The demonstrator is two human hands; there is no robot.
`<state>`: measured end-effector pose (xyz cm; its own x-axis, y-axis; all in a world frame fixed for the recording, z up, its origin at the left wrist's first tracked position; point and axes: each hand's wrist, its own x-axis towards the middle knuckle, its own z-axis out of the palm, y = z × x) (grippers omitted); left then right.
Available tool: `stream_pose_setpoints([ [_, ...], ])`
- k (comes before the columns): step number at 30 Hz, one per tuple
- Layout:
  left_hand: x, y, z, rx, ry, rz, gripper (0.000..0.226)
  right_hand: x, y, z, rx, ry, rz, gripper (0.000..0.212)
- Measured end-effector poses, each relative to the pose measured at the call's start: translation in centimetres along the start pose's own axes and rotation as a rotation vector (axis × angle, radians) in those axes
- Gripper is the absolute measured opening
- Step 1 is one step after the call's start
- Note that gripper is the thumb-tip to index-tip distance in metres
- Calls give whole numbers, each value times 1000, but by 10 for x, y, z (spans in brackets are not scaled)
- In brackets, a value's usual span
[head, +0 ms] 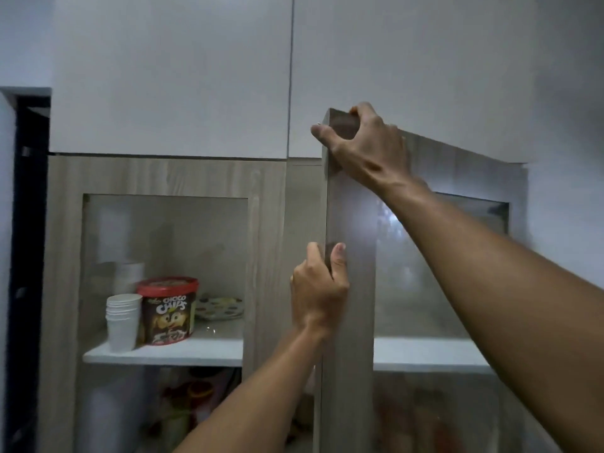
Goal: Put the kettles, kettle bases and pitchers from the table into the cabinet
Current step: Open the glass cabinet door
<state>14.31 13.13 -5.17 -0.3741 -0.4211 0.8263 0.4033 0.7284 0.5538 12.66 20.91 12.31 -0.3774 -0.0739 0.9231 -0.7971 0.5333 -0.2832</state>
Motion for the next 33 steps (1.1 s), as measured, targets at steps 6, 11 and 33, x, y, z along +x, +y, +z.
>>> stream_pose_setpoints([
  [6,-80,125,-21,-14,-163,109,28,-47,-15,-146,-102,-48,107,63],
  [11,-143,227,-12,-42,-359,144,21,-90,-7,-248,-214,42,274,64],
  [33,-285,449,202,-171,-718,-171,72,-117,204,-533,-311,-70,542,24],
])
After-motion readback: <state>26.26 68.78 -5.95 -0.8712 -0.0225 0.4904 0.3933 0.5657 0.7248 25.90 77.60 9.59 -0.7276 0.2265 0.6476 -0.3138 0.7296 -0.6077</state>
